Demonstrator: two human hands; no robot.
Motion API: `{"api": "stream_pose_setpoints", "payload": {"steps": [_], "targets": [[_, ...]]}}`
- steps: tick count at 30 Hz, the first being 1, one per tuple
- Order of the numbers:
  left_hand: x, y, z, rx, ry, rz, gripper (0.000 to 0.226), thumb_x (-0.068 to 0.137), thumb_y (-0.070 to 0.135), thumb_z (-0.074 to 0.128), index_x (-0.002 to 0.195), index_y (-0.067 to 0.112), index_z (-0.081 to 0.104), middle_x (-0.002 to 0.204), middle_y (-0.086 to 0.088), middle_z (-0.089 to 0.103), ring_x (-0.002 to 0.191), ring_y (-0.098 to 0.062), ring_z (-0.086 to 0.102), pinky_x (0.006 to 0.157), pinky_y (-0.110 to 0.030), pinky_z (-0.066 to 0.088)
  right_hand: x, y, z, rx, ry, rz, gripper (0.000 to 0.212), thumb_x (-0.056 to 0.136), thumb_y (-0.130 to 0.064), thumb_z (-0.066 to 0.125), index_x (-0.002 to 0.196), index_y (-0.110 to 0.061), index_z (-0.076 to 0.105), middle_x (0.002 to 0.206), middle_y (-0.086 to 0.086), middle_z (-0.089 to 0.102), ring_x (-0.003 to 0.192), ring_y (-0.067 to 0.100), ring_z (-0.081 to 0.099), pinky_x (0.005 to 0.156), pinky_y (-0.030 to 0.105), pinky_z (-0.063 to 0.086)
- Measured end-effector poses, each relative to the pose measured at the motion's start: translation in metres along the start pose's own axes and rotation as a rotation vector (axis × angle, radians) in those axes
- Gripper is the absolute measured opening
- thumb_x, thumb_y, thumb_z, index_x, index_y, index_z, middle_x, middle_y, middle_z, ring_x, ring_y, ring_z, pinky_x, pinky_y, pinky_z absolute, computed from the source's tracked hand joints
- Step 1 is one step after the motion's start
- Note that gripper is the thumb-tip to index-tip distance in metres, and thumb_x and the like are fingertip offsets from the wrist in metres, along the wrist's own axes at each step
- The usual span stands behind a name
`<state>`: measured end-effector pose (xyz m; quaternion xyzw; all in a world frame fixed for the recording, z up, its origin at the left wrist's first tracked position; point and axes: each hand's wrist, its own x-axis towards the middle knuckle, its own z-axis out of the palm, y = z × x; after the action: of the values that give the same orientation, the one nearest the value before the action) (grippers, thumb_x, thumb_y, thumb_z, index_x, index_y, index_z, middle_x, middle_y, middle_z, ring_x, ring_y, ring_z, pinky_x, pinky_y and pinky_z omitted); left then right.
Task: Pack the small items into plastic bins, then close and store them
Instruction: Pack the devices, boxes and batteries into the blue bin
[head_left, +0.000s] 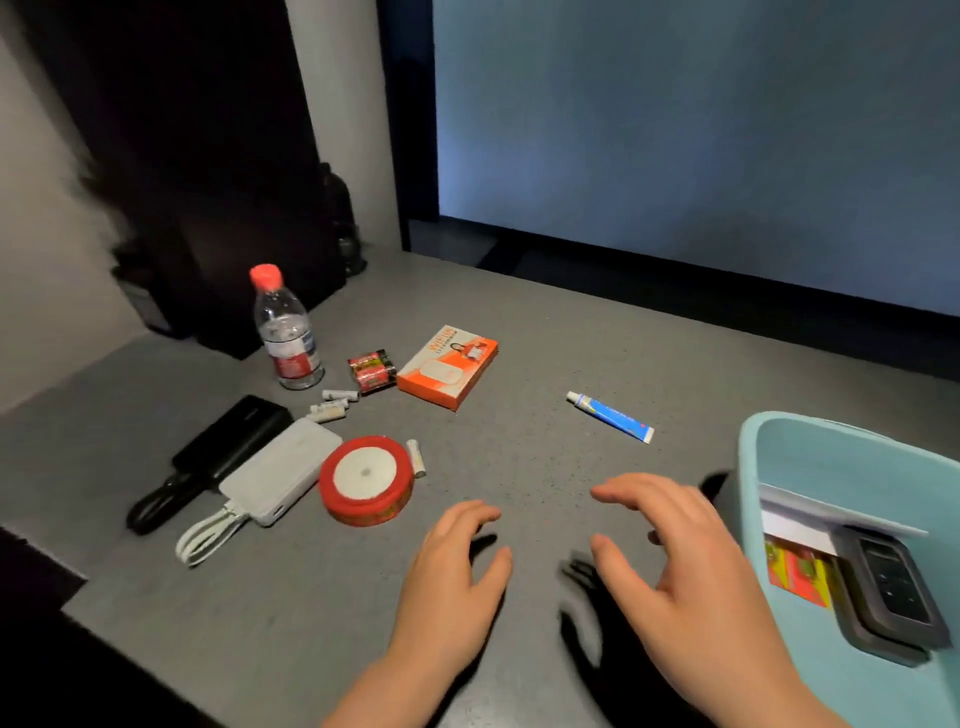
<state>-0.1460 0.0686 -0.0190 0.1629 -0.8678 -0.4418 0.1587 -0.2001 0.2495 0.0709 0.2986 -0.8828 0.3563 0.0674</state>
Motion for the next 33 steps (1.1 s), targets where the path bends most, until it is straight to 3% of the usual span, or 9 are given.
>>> {"api": "stream_pose_setpoints", "payload": {"steps": [6, 11, 16, 20, 22, 24, 28, 30, 33], "targets": [[0.023, -0.054, -0.088, 0.14, 0.225, -0.104, 0.037, 0.079, 0.018, 0.067, 0.114, 0.027, 0.058, 0.121, 0.014, 0.054, 0.115, -0.008, 0.045, 0.099, -0.03, 0.038, 0.031, -0.019, 0.076, 0.017, -0.101, 0.017, 0.026, 0.083, -0.025, 0.065, 0.104, -0.039, 0.059, 0.104, -0.032, 0.052, 0.107, -0.006, 0.043, 0.082, 0.02, 0.039], [0.032, -0.093, -0.138, 0.273, 0.208, -0.165, 0.041, 0.078, 0.023, 0.071, 0.117, 0.027, 0.058, 0.13, 0.008, 0.052, 0.125, -0.013, 0.041, 0.106, -0.035, 0.033, 0.068, -0.017, 0.136, -0.107, -0.275, 0.041, 0.035, 0.085, -0.021, 0.062, 0.118, -0.031, 0.057, 0.114, -0.021, 0.053, 0.118, 0.003, 0.042, 0.082, 0.013, 0.028], [0.041, -0.123, -0.167, 0.343, 0.195, -0.196, 0.044, 0.078, 0.02, 0.071, 0.12, 0.025, 0.059, 0.137, 0.006, 0.048, 0.127, -0.015, 0.039, 0.106, -0.034, 0.03, 0.117, -0.023, 0.169, -0.268, -0.493, -0.012, 0.071, 0.081, -0.013, 0.057, 0.146, -0.03, 0.033, 0.152, -0.007, 0.031, 0.137, 0.017, 0.03, 0.107, 0.028, 0.029], [0.059, -0.133, -0.185, 0.349, 0.224, -0.157, 0.043, 0.078, 0.023, 0.071, 0.119, 0.026, 0.059, 0.139, 0.006, 0.047, 0.128, -0.015, 0.037, 0.106, -0.036, 0.03, 0.141, -0.046, 0.183, -0.197, -0.562, -0.044, 0.074, 0.078, -0.007, 0.054, 0.146, -0.03, 0.034, 0.156, -0.006, 0.026, 0.143, 0.016, 0.021, 0.112, 0.033, 0.022], [0.072, -0.136, -0.195, 0.361, 0.269, -0.139, 0.042, 0.08, 0.026, 0.069, 0.121, 0.026, 0.058, 0.138, 0.006, 0.048, 0.128, -0.017, 0.039, 0.104, -0.037, 0.03, 0.143, -0.065, 0.193, -0.144, -0.515, -0.099, 0.066, 0.08, -0.013, 0.056, 0.142, -0.027, 0.04, 0.15, -0.006, 0.035, 0.14, 0.016, 0.026, 0.11, 0.03, 0.022], [0.088, -0.143, -0.208, 0.386, 0.288, -0.178, 0.047, 0.081, 0.029, 0.067, 0.126, 0.025, 0.054, 0.139, 0.003, 0.048, 0.127, -0.021, 0.04, 0.103, -0.039, 0.032, 0.141, -0.087, 0.21, -0.133, -0.484, -0.17, 0.065, 0.08, -0.034, 0.061, 0.141, -0.026, 0.04, 0.144, -0.005, 0.042, 0.135, 0.017, 0.033, 0.109, 0.031, 0.025], [0.108, -0.161, -0.224, 0.4, 0.127, -0.377, 0.068, 0.084, 0.041, 0.064, 0.143, 0.023, 0.035, 0.145, -0.002, 0.04, 0.131, -0.026, 0.037, 0.106, -0.043, 0.034, 0.136, -0.129, 0.255, -0.225, -0.597, -0.15, 0.11, 0.063, -0.076, 0.061, 0.15, -0.023, 0.017, 0.154, 0.004, 0.025, 0.142, 0.024, 0.021, 0.116, 0.042, 0.015], [0.107, -0.166, -0.222, 0.306, 0.089, -0.393, 0.069, 0.085, 0.042, 0.061, 0.145, 0.023, 0.031, 0.144, -0.004, 0.043, 0.129, -0.026, 0.039, 0.104, -0.043, 0.037, 0.135, -0.14, 0.273, -0.284, -0.626, -0.104, 0.12, 0.062, -0.08, 0.059, 0.152, -0.02, 0.008, 0.159, 0.009, 0.012, 0.145, 0.026, 0.009, 0.118, 0.047, 0.003], [0.1, -0.17, -0.217, 0.346, 0.102, -0.374, 0.07, 0.087, 0.047, 0.057, 0.147, 0.026, 0.027, 0.143, -0.004, 0.042, 0.129, -0.026, 0.035, 0.1, -0.041, 0.036, 0.136, -0.145, 0.282, -0.303, -0.571, -0.098, 0.116, 0.06, -0.075, 0.067, 0.147, -0.017, 0.017, 0.151, 0.006, 0.021, 0.139, 0.025, 0.019, 0.116, 0.043, 0.01]]}}
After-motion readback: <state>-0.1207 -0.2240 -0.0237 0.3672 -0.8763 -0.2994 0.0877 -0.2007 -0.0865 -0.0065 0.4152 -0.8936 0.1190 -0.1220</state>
